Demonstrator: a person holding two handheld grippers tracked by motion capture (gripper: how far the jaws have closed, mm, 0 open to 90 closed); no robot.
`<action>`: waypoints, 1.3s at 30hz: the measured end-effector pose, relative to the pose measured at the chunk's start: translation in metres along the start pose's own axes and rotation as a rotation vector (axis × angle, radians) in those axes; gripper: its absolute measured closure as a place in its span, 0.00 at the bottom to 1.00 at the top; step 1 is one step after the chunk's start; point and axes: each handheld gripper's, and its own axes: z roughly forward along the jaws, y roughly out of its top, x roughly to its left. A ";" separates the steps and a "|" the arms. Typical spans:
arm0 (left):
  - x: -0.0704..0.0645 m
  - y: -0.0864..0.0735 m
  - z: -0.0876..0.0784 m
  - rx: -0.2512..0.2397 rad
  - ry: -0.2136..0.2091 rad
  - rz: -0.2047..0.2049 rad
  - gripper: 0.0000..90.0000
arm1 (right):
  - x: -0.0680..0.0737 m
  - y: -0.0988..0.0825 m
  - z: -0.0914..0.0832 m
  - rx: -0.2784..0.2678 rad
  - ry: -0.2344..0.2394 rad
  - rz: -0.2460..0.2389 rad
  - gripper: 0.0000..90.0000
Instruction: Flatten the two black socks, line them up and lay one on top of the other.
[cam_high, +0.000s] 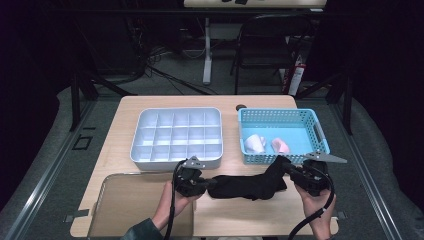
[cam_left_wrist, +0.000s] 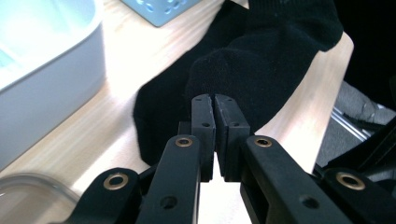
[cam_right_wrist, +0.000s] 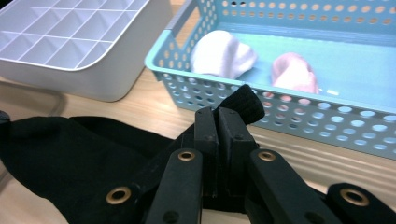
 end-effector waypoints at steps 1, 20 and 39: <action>0.004 0.000 0.002 -0.001 0.011 -0.010 0.97 | -0.001 -0.001 0.002 0.002 -0.006 0.000 0.96; 0.030 -0.009 0.020 0.087 0.087 -0.060 0.97 | -0.013 -0.033 0.041 0.211 -0.011 0.016 0.93; 0.024 -0.012 0.029 0.141 0.084 -0.010 0.89 | -0.033 -0.032 0.076 0.369 -0.021 0.008 0.85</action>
